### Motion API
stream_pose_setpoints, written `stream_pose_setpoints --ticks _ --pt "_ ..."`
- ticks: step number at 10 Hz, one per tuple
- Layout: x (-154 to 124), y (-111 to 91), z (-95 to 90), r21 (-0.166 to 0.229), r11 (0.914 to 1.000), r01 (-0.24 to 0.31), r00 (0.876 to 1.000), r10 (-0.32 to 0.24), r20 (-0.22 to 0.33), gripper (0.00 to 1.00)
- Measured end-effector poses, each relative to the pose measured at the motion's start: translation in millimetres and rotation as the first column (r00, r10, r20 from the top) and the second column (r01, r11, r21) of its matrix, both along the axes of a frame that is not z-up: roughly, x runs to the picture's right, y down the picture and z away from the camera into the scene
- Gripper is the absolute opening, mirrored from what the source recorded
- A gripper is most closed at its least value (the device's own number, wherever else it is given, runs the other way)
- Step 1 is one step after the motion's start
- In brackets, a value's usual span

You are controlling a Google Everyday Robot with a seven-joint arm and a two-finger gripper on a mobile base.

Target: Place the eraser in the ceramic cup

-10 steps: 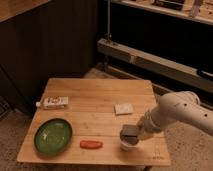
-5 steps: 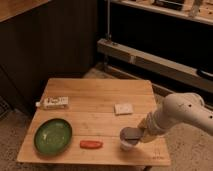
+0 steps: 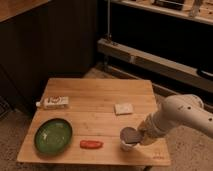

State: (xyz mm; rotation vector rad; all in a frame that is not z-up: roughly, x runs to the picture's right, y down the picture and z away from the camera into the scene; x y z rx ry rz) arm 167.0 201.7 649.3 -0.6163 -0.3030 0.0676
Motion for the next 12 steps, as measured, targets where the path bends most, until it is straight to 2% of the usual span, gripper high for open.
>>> stream_pose_setpoints --ticks 2,3,6,8,9,12 --pt "-10 -18 -3.7 0.001 0.9999 0.012 1.000 -0.012 0.015 0.04" --pt "-14 -31 -14.0 -0.001 0.9997 0.024 0.999 -0.024 0.023 0.04" --pt "-20 -50 -24.6 -0.003 0.9989 0.047 0.998 -0.047 0.036 0.04" --pt "-29 -56 -23.0 -0.007 0.9978 0.066 0.997 -0.066 0.040 0.04" --pt "-32 -52 -21.4 -0.010 0.9973 0.072 0.997 -0.072 0.037 0.04" --pt "-27 -51 -20.8 -0.008 0.9969 0.079 0.996 -0.078 0.034 0.04"
